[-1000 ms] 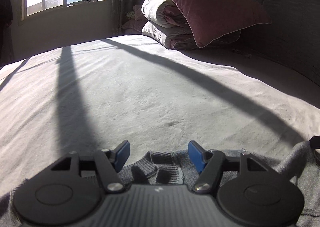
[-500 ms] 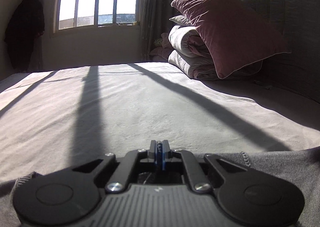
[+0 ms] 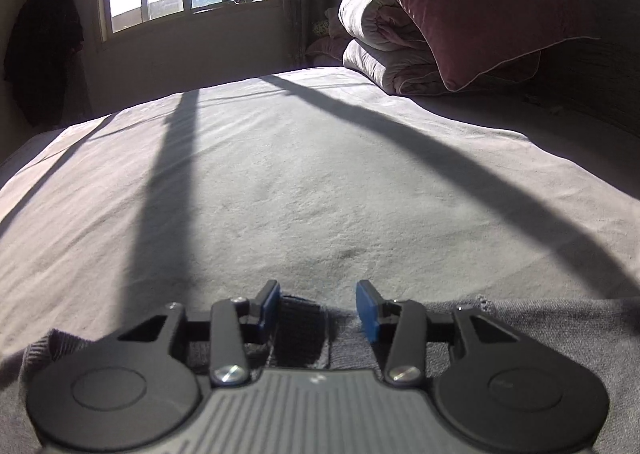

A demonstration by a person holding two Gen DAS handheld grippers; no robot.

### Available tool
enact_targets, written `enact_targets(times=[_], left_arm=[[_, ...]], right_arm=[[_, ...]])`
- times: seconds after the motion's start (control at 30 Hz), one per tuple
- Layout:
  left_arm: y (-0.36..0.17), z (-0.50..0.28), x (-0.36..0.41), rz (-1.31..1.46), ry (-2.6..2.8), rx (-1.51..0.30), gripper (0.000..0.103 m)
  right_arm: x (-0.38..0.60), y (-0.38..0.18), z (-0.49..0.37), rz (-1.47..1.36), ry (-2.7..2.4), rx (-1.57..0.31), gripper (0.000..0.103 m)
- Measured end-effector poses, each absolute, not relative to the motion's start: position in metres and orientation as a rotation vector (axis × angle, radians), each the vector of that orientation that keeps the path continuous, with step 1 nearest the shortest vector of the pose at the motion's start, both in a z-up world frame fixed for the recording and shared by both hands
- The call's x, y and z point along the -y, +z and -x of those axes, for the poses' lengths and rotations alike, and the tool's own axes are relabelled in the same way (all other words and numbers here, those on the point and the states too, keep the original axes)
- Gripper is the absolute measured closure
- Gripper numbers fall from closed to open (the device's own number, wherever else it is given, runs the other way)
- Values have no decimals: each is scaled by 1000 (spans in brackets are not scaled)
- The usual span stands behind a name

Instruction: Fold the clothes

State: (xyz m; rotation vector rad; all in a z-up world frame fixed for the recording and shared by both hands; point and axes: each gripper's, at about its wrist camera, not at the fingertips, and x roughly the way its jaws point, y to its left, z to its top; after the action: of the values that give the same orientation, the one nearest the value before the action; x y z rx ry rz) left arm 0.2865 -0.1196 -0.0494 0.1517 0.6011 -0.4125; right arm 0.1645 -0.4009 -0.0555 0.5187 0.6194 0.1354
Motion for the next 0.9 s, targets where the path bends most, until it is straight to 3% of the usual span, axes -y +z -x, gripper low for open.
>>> enact_targets(times=[0.23, 0.5, 0.6, 0.73, 0.9], left_arm=[[-38, -237, 131, -82, -558, -622, 60], [-49, -189, 163, -77, -779, -654, 66], [-56, -184, 173, -96, -793, -653, 67], [-56, -182, 176, -99, -809, -649, 67], [-56, -177, 184, -129, -846, -638, 67]], right_arm=[[423, -68, -166, -769, 209, -639, 50], [426, -75, -168, -849, 291, -677, 60], [425, -80, -170, -892, 297, -645, 65], [429, -86, -168, -945, 207, -565, 92], [444, -77, -153, -918, 58, -468, 91]])
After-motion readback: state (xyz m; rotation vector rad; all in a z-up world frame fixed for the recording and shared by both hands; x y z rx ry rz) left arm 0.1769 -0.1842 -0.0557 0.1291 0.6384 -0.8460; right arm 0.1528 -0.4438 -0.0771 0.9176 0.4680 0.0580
